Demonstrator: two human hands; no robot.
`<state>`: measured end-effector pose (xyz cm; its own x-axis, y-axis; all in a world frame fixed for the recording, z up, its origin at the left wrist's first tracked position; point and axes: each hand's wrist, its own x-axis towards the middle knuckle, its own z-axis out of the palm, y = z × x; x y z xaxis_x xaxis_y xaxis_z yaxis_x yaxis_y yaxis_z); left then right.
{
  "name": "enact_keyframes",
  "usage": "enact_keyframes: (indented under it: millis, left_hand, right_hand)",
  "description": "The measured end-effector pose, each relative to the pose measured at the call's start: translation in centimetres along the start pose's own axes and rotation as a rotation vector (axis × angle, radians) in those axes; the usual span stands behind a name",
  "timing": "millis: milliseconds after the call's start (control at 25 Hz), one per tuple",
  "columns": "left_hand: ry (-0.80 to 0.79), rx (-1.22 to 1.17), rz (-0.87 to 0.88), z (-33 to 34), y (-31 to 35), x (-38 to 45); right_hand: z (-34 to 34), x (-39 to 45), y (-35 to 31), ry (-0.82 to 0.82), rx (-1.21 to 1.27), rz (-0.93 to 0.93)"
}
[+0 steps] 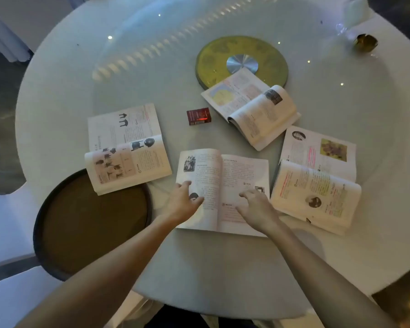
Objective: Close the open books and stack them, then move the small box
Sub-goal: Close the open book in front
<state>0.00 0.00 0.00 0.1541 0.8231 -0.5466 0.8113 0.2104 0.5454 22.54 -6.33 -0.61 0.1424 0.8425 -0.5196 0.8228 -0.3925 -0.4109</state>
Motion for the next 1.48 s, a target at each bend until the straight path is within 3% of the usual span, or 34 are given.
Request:
enact_keyframes:
  millis: [120, 280, 520, 680, 960, 1120, 1320, 1480]
  left_hand:
    - [0.100, -0.063, -0.142, 1.1, -1.5, -0.7]
    - [0.110, -0.153, -0.224, 2.5, -3.2, -0.9]
    - [0.025, -0.429, -0.279, 1.8, -4.0, -0.4]
    - [0.017, -0.505, -0.153, 0.1, -1.6, -0.8]
    - [-0.213, -0.335, 0.105, 0.5, 4.1, -1.0]
    - [-0.273, -0.229, 0.058, 2.8, 2.8, -0.8]
    - [-0.220, -0.017, 0.052, 3.7, -0.8, -0.5]
    - [-0.006, -0.037, 0.003, 3.5, -1.6, -0.4]
  right_hand:
    - [1.7, -0.6, 1.9, 0.140, 0.116, 0.200]
    - [3.7, -1.6, 4.1, 0.183, 0.200, 0.408]
    - [4.1, -2.2, 5.6, 0.204, 0.453, 0.523]
    - [3.6, -2.4, 6.2, 0.128, 0.750, 0.517]
    - [3.4, -2.6, 3.8, 0.008, 0.863, 0.376]
    - [4.1, -2.4, 3.1, -0.083, 0.790, 0.399]
    - [4.3, -2.5, 3.0, -0.054, 0.803, 0.394]
    - [5.1, -1.5, 2.6, -0.019, 0.779, 0.421]
